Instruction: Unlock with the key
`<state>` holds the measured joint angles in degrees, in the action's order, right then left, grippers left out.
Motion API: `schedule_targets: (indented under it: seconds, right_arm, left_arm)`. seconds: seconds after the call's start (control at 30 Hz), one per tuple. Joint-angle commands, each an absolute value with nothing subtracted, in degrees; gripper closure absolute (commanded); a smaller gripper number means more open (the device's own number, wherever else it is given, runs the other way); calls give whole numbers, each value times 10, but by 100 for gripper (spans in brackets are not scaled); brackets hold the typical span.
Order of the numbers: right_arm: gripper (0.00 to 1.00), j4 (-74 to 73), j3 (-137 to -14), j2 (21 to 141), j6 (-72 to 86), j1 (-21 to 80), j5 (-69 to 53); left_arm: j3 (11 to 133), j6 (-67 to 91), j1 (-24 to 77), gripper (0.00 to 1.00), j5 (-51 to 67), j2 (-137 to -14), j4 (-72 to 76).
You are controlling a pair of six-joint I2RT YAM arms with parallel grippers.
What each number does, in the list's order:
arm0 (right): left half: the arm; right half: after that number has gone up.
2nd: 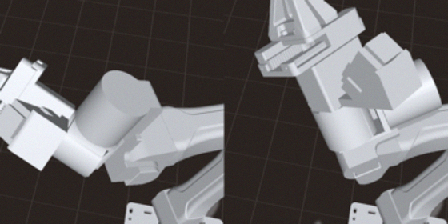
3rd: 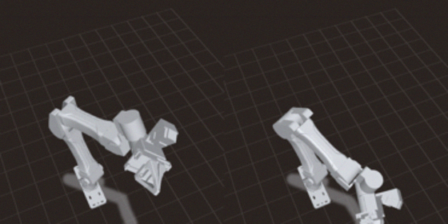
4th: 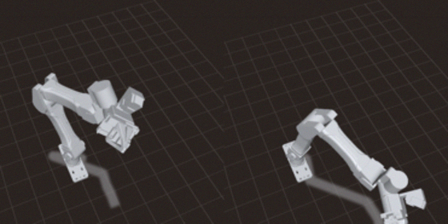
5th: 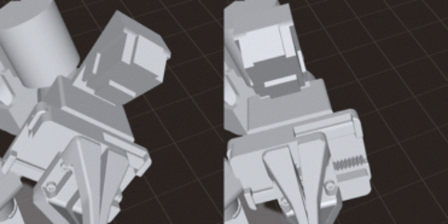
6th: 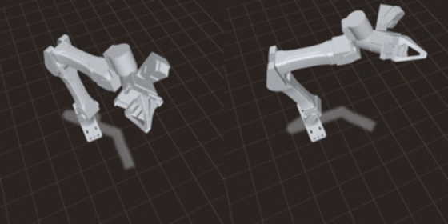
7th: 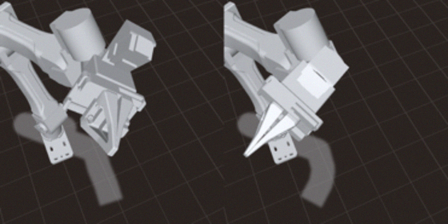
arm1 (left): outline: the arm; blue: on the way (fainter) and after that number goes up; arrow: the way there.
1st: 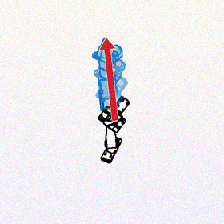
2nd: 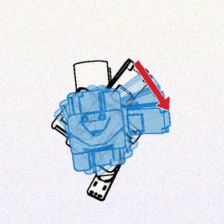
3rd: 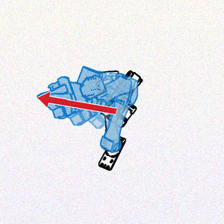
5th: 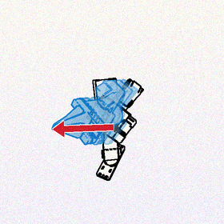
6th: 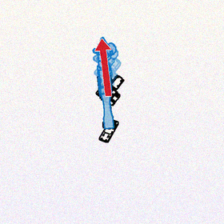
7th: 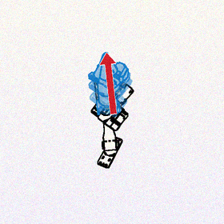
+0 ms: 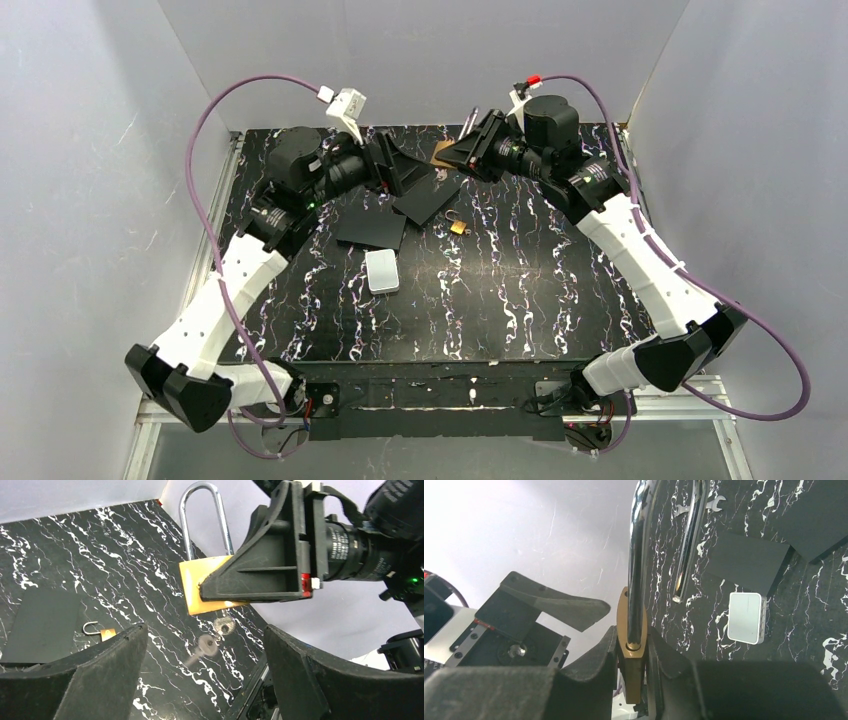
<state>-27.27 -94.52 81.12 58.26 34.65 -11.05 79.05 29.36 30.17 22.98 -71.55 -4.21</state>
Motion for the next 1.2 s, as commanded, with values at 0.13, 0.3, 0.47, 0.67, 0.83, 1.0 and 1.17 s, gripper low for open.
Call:
schedule_targets:
  seconds: [0.13, 0.3, 0.47, 0.67, 0.83, 1.0, 1.17]
  right_arm:
    - [99, -117, -934, 795, 552, 348, -218]
    - [99, -77, -905, 795, 519, 348, -293]
    - [99, -90, -931, 821, 489, 348, -350]
    - [99, -141, -963, 848, 453, 350, -376]
    - [99, -167, -974, 853, 434, 357, -378]
    - [99, -166, -966, 849, 431, 365, -382]
    - [99, -166, -963, 846, 431, 376, -388]
  left_arm:
    - [823, 255, 295, 20, 182, -663, -158]
    - [820, 291, 294, 26, 139, -633, -166]
    - [879, 318, 294, 35, 104, -649, -212]
    - [929, 349, 294, 47, 139, -699, -206]
    - [961, 371, 295, 51, 169, -747, -192]
    - [958, 383, 302, 53, 184, -780, -165]
    - [963, 387, 309, 56, 179, -802, -151]
